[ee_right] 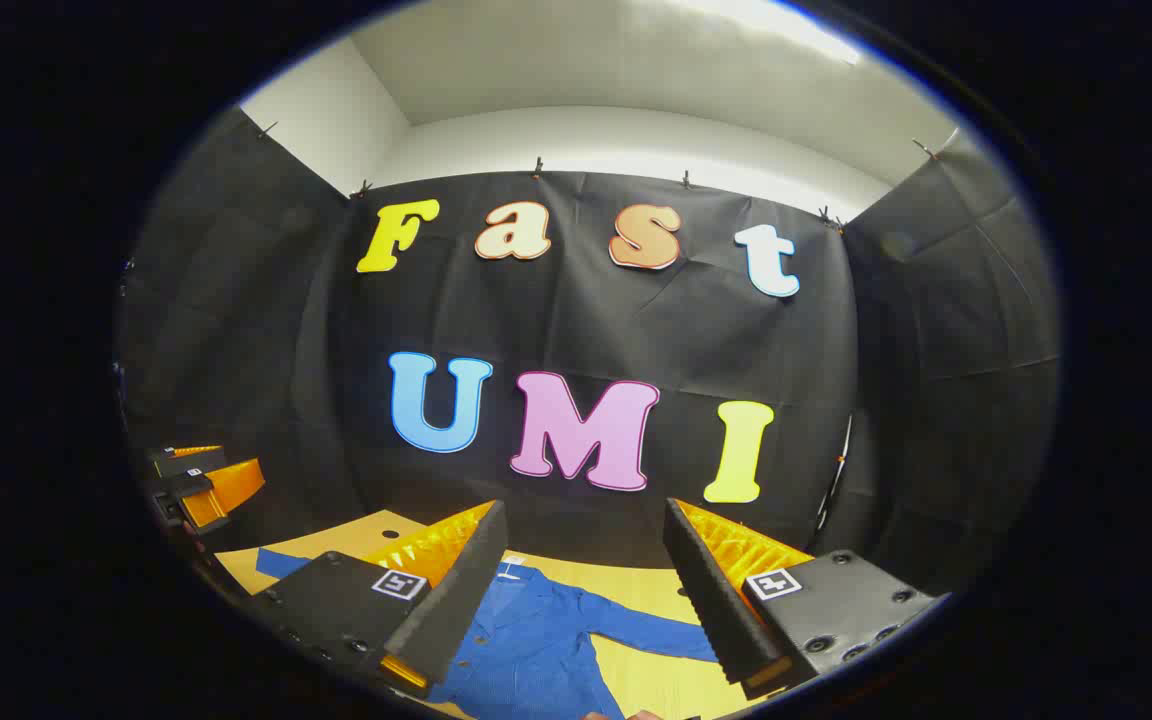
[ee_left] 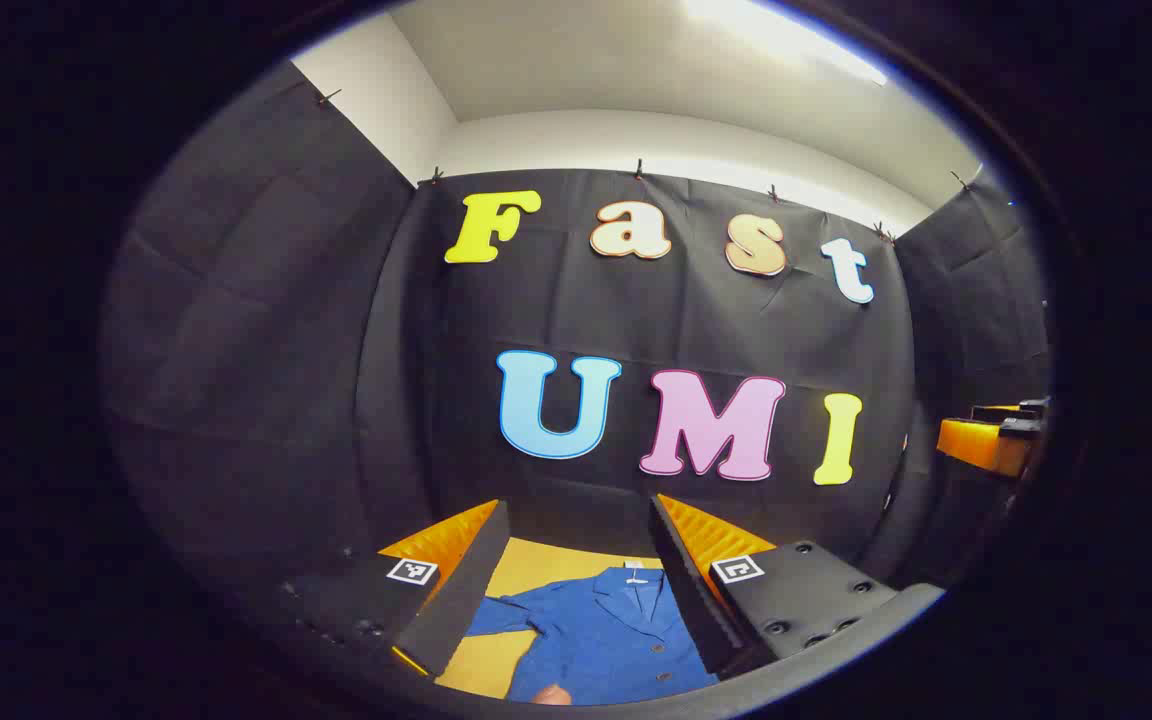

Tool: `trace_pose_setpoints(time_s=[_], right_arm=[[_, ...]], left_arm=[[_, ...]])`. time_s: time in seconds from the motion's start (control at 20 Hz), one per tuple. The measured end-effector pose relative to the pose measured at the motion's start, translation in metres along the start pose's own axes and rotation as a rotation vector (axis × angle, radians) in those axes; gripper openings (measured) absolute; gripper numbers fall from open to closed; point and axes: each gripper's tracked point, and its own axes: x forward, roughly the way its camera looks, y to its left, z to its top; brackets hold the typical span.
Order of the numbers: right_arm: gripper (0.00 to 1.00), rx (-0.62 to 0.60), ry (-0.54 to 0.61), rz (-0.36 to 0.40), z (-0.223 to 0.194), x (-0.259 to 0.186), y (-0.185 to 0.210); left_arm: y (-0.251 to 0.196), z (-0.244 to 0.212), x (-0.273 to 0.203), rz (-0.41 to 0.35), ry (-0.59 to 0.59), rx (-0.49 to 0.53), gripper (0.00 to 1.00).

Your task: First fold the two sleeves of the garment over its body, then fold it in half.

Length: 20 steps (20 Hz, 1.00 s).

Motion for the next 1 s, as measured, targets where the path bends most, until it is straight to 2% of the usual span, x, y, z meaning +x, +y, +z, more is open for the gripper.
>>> trace_pose_setpoints(time_s=[0.15, 0.2, 0.25, 0.3, 0.4, 0.65, 1.0], right_arm=[[0.93, 0.01, 0.0, -0.038, -0.001, -0.006, -0.015], [1.0, 0.013, 0.002, -0.053, -0.002, -0.005, -0.019], [0.93, 0.019, 0.005, -0.063, -0.003, -0.005, -0.022], [1.0, 0.029, 0.009, -0.069, -0.005, -0.005, -0.023], [0.99, 0.049, 0.016, -0.072, -0.008, -0.005, -0.025], [1.0, 0.067, 0.005, -0.093, -0.008, -0.003, -0.034], [1.0, 0.053, -0.02, -0.129, -0.004, 0.001, -0.048]], left_arm=[[-0.01, 0.005, 0.004, -0.026, -0.014, 0.015, 0.82], [-0.013, 0.006, 0.005, -0.031, -0.019, 0.023, 0.8], [-0.017, 0.007, 0.004, -0.038, -0.024, 0.027, 0.83], [-0.021, 0.01, 0.004, -0.048, -0.033, 0.022, 0.83], [-0.023, 0.01, 0.004, -0.052, -0.032, 0.009, 0.82], [-0.009, 0.001, 0.007, -0.022, 0.005, 0.03, 0.82], [-0.005, 0.008, 0.006, -0.013, -0.021, 0.045, 0.82]])
